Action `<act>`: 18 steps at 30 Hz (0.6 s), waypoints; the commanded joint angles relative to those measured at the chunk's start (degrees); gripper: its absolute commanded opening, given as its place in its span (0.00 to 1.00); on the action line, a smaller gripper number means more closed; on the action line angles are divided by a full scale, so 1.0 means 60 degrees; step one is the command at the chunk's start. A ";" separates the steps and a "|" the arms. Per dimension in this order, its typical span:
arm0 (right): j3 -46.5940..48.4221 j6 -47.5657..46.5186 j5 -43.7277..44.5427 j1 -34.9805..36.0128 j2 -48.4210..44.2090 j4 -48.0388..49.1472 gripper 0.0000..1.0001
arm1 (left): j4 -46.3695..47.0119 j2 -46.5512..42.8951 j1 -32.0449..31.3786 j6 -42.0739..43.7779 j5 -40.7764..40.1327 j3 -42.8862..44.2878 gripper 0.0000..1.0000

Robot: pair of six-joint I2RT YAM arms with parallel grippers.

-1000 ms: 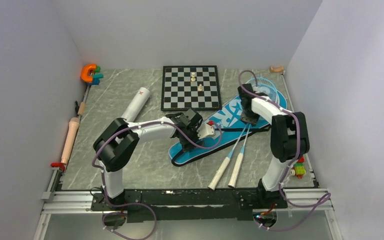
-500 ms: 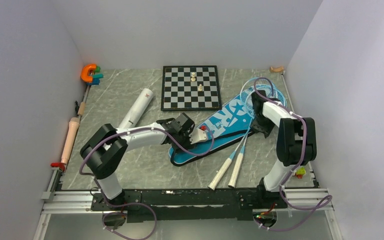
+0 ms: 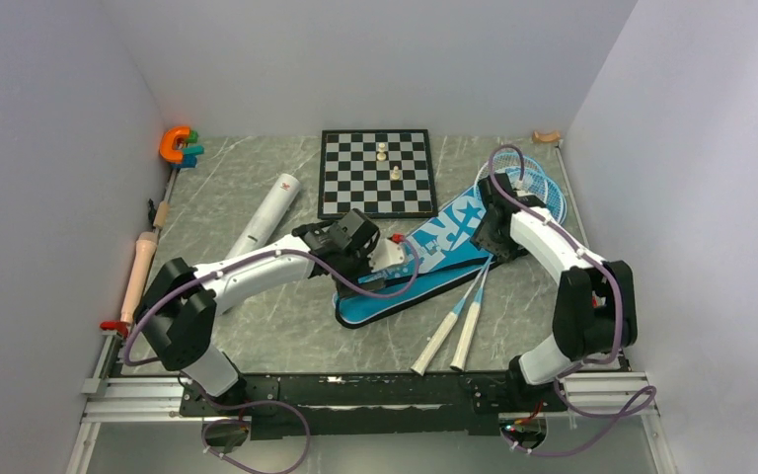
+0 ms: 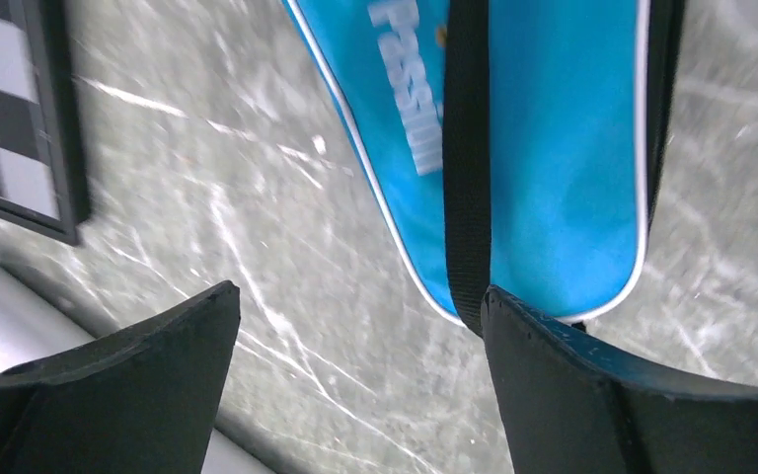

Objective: Pack up the badminton gear

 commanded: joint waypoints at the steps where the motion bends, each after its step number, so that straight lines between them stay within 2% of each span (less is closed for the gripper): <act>1: 0.0097 0.0163 0.0239 -0.0101 0.0451 0.0161 0.54 | -0.0312 -0.0042 -0.0520 -0.0306 0.0521 0.1018 0.94; 7: 0.0108 0.0136 0.0301 -0.0329 0.0847 0.0337 0.51 | -0.0121 0.0887 -0.1659 -0.0096 0.1078 0.1455 0.95; 11: 0.0041 0.0143 0.0184 -0.0347 0.0891 0.0526 0.49 | 0.0379 0.1660 -0.1961 0.0155 0.1514 0.1567 0.93; 18: -0.0175 0.0092 -0.0035 -0.0396 0.0961 0.0870 0.45 | 0.1193 0.3037 -0.2040 0.0405 0.0722 0.2077 0.91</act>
